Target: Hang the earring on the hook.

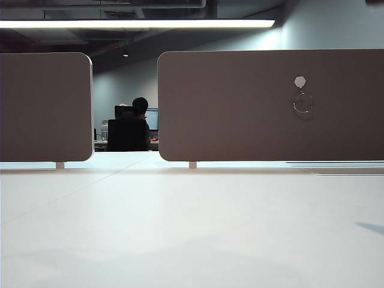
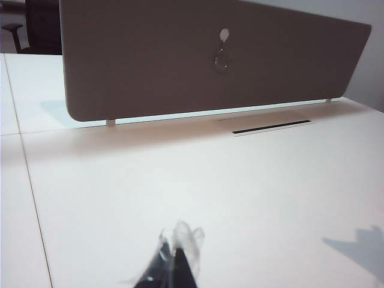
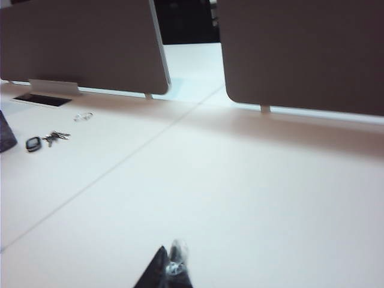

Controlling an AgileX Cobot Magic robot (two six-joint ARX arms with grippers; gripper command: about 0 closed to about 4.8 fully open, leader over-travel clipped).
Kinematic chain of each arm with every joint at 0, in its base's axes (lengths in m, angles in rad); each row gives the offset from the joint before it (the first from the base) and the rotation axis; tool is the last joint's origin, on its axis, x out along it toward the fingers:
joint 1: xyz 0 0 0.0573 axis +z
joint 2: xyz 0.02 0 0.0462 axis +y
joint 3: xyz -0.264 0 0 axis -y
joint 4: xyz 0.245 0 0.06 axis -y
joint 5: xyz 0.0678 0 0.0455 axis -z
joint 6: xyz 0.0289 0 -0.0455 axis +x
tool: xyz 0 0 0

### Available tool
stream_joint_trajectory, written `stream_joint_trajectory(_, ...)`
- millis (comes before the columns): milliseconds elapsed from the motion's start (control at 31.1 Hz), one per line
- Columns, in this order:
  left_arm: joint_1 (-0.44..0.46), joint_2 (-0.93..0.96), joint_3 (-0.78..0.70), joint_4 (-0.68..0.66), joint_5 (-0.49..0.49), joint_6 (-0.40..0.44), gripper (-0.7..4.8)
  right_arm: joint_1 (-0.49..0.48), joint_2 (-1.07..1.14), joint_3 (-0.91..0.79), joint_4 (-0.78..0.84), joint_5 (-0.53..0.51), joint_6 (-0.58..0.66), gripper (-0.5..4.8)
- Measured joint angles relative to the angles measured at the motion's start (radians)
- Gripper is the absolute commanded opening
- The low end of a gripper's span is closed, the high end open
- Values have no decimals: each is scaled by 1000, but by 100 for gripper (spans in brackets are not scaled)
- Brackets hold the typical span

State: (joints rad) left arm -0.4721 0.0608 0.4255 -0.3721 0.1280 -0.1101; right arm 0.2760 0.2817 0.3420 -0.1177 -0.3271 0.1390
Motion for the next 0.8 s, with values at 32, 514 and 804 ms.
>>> stream_joint_trajectory(32,0,0,-37,43,-4,-1,-6,3,-19,-26,-2,9,7,-2)
stream_joint_trajectory(514,0,0,-281,204,-130,-66,-5,3,-183,-264,0,39,84,-2)
stream_joint_trajectory(804,0,-1,-340,223,-150,-79,-5,3,-274,-335,-19,46,116,-2)
